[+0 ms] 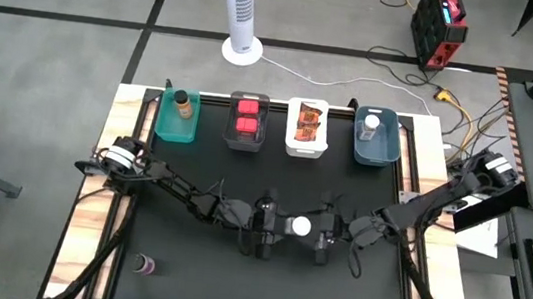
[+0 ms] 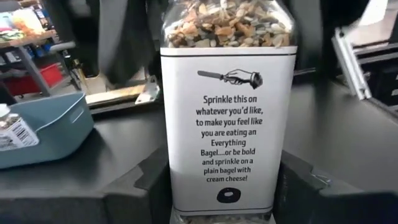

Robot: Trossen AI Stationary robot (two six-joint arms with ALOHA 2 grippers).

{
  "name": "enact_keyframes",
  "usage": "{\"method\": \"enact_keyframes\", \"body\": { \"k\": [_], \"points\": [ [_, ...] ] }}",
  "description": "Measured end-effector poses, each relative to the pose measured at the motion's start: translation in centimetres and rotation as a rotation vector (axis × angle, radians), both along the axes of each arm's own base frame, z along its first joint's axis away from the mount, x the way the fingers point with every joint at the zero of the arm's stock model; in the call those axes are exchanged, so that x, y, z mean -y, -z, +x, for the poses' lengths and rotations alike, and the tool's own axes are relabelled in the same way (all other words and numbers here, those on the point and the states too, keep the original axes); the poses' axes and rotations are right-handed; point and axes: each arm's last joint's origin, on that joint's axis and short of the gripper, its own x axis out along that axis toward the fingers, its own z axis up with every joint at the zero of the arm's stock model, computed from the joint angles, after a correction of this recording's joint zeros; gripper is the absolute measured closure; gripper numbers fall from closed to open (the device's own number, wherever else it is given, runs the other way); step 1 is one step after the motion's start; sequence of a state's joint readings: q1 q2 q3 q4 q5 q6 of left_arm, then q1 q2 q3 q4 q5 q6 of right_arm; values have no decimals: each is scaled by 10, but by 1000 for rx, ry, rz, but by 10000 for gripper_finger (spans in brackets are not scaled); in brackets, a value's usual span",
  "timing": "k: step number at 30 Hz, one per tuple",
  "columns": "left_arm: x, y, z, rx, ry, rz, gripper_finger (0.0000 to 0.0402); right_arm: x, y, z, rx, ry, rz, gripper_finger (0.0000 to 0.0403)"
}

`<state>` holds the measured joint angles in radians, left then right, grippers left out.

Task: Sort spices by type
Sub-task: Put the white seasoning bottle into the blue bin

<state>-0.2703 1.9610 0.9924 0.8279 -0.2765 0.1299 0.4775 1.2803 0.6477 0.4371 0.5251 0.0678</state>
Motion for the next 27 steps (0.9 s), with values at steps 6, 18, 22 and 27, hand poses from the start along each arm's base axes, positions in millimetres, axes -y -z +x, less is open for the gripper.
{"method": "enact_keyframes", "body": {
  "k": [6,18,22,27],
  "points": [
    [1,6,-2,-59,-70,33,224,2,-26,-8,-118,5,-20,119],
    [2,6,-2,-61,-84,42,224,-10,-62,13,-416,72,-40,97],
    [3,6,-2,-60,-81,46,224,-14,-65,22,-494,84,-77,102],
    [4,6,-3,-58,-78,45,224,-18,-69,28,-538,93,-93,135]
  ]
}}
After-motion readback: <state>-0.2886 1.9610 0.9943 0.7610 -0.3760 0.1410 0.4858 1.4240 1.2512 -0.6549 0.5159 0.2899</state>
